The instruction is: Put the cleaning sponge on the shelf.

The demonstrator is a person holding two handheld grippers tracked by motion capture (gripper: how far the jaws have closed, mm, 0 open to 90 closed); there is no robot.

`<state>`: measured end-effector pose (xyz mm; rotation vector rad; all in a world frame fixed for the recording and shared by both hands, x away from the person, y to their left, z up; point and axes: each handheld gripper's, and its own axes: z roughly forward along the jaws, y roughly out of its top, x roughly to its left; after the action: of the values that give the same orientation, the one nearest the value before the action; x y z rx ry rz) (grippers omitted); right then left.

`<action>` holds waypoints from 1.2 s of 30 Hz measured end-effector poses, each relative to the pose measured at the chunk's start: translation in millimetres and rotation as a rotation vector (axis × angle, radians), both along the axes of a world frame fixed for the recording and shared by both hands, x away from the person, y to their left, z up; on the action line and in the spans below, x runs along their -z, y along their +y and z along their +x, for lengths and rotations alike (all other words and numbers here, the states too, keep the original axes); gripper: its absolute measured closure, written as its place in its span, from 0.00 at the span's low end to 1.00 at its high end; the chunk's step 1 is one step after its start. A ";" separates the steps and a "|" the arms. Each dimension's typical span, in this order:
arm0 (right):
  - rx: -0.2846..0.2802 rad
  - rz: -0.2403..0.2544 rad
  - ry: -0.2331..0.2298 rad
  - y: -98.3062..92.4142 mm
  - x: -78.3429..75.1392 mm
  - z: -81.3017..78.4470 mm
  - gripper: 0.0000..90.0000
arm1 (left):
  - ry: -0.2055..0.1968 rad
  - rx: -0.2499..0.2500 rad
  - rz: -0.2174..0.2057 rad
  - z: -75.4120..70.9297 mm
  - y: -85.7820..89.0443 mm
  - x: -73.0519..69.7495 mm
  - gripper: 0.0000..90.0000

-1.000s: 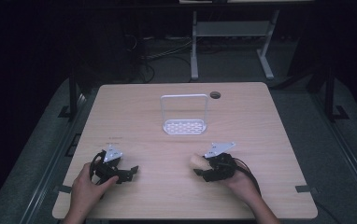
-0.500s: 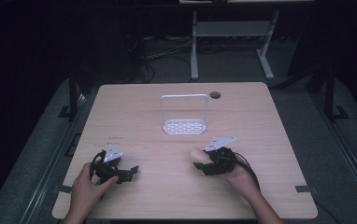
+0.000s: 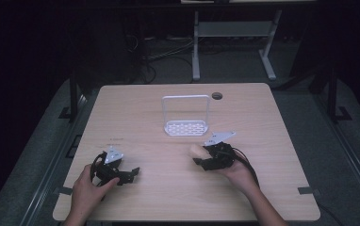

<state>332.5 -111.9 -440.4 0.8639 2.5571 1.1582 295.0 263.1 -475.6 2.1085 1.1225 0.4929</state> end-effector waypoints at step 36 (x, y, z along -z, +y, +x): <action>0.032 -0.008 -0.010 25.1 -9.2 42.1 0.45 | 0.001 0.001 0.000 0.0 0.0 0.0 0.14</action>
<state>374.5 -86.8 -431.2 0.8912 2.5291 1.1391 294.9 263.1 -475.5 2.1091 1.1221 0.4919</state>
